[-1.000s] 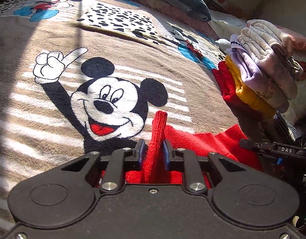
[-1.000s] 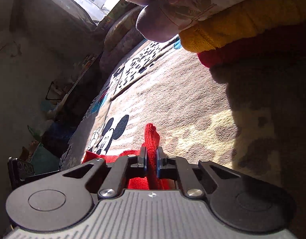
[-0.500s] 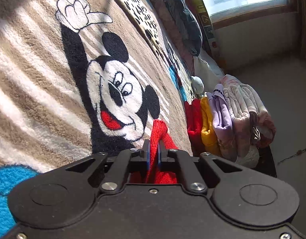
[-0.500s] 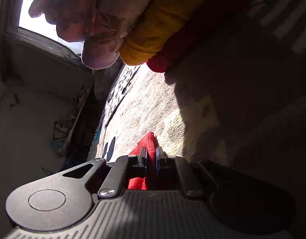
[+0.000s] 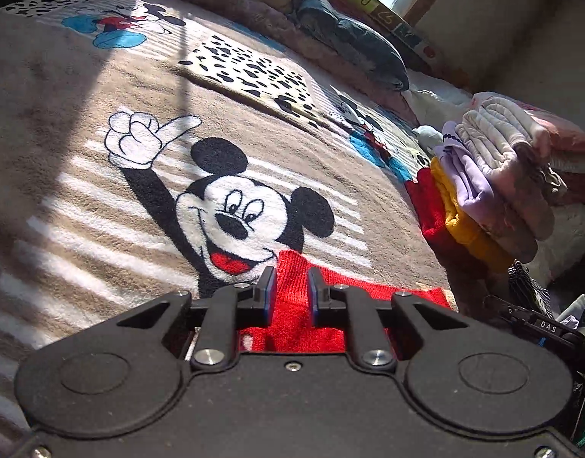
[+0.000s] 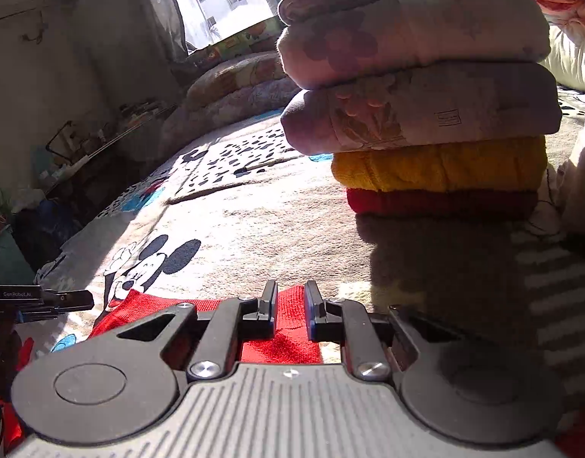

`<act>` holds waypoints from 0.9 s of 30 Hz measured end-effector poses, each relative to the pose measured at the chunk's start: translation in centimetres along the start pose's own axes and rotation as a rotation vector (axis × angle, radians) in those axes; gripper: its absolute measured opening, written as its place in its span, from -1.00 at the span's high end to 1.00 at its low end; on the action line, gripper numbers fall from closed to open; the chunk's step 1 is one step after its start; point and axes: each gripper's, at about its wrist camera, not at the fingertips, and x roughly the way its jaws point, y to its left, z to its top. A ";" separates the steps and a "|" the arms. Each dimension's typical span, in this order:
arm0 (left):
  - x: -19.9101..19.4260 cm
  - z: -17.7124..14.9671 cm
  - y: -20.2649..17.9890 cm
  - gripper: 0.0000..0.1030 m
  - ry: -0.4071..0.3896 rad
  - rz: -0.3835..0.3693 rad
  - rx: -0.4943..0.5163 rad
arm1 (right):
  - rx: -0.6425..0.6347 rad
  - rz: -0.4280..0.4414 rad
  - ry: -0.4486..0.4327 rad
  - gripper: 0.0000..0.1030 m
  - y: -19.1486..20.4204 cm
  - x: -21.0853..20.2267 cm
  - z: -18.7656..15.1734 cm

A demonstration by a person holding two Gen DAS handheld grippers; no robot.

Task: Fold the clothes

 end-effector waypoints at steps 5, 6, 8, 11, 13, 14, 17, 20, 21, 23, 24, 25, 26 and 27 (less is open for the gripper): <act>2.4 -2.7 -1.0 0.65 0.112 0.156 0.070 | -0.025 -0.092 0.152 0.99 -0.8 2.7 -2.1; 1.7 -3.1 -1.3 0.63 0.091 0.145 0.071 | -0.004 -0.086 0.130 0.97 -0.9 1.8 -2.2; -0.4 -4.0 -3.1 0.57 0.053 0.128 0.110 | -0.019 -0.092 0.077 0.76 -0.3 -0.5 -2.6; -3.0 -5.9 -6.1 0.48 0.010 0.123 0.193 | -0.087 -0.086 0.033 0.75 1.9 -3.4 -3.8; -4.6 -8.2 -8.1 0.45 -0.002 0.100 0.223 | -0.120 -0.061 0.018 0.75 3.3 -5.7 -5.1; -5.4 -9.4 -9.0 0.41 -0.007 0.090 0.236 | -0.137 -0.050 0.013 0.75 4.1 -7.2 -6.1; -8.1 -13.9 -11.3 0.30 -0.038 0.095 0.283 | -0.149 -0.034 -0.002 0.75 5.8 -10.8 -9.6; -10.3 -18.6 -13.1 0.26 -0.059 0.106 0.323 | -0.195 -0.021 -0.019 0.75 7.4 -13.9 -13.6; -10.9 -20.1 -13.6 0.26 -0.064 0.121 0.344 | -0.207 -0.017 -0.024 0.75 7.7 -14.6 -14.6; -11.9 -23.5 -14.6 0.26 -0.080 0.160 0.392 | -0.236 0.013 -0.031 0.75 9.0 -15.9 -17.1; -12.0 -24.8 -14.9 0.26 -0.083 0.174 0.409 | -0.257 0.020 -0.037 0.75 9.5 -16.2 -17.9; -12.2 -26.1 -15.2 0.26 -0.087 0.189 0.427 | -0.298 0.012 -0.030 0.70 10.4 -16.3 -19.0; -12.0 -27.2 -15.4 0.26 -0.078 0.208 0.448 | -0.330 -0.020 0.011 0.58 10.9 -16.0 -19.8; -11.5 -28.1 -15.4 0.22 -0.057 0.234 0.471 | -0.348 -0.056 0.032 0.51 11.3 -15.8 -20.7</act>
